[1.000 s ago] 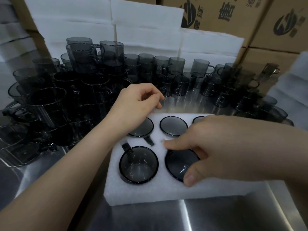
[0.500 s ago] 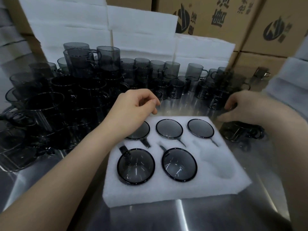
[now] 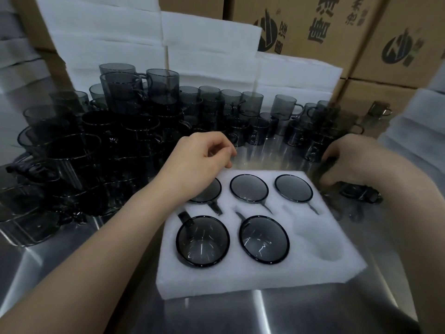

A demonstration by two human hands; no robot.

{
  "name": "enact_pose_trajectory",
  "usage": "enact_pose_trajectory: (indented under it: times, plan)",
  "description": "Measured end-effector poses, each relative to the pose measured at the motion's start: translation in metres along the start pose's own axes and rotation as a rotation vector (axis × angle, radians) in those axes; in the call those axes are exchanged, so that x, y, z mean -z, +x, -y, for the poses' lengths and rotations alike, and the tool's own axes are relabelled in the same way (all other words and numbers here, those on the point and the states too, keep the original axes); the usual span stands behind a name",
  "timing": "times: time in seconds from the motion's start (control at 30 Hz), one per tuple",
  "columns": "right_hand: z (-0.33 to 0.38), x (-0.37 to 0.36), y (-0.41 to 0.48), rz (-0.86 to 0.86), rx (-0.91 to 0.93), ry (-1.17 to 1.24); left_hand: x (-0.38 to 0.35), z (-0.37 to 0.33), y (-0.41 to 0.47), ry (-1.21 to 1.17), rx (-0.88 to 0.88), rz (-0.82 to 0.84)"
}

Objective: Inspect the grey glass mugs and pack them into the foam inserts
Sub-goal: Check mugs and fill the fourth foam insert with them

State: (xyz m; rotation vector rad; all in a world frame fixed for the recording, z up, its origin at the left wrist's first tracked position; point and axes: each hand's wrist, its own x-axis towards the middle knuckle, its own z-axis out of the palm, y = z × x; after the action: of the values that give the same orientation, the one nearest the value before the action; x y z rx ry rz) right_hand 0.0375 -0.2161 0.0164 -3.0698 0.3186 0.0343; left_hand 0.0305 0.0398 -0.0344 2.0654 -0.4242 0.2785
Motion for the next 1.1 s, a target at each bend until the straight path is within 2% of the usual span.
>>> enact_pose_trajectory:
  times: [0.17, 0.27, 0.4, 0.6, 0.7, 0.97, 1.1]
  plan:
    - [0.028, 0.008, -0.018, -0.476, 0.208, 0.177, -0.001, -0.001, 0.000, -0.006, -0.060, 0.017]
    - [0.061, 0.004, -0.029, -0.588, 0.302, 0.288, 0.000, -0.003, -0.002, -0.029, -0.116, 0.093]
    - [0.091, -0.009, -0.033, -0.480, 0.381, 0.630, -0.001, -0.003, -0.002, -0.020, -0.121, 0.139]
    - [0.091, -0.025, -0.028, -0.101, 0.607, 1.024, -0.002, -0.002, 0.000, 0.017, -0.132, -0.027]
    - [0.083, -0.030, -0.027, 0.037, 0.644, 1.253, -0.002, -0.004, -0.001, 0.037, -0.133, -0.020]
    - [0.086, -0.035, -0.029, -0.105, 0.583, 1.242, -0.003, -0.005, -0.003, 0.023, -0.178, -0.064]
    - [0.085, -0.034, -0.028, -0.113, 0.567, 1.330, -0.003, -0.008, -0.005, 0.041, -0.212, -0.062]
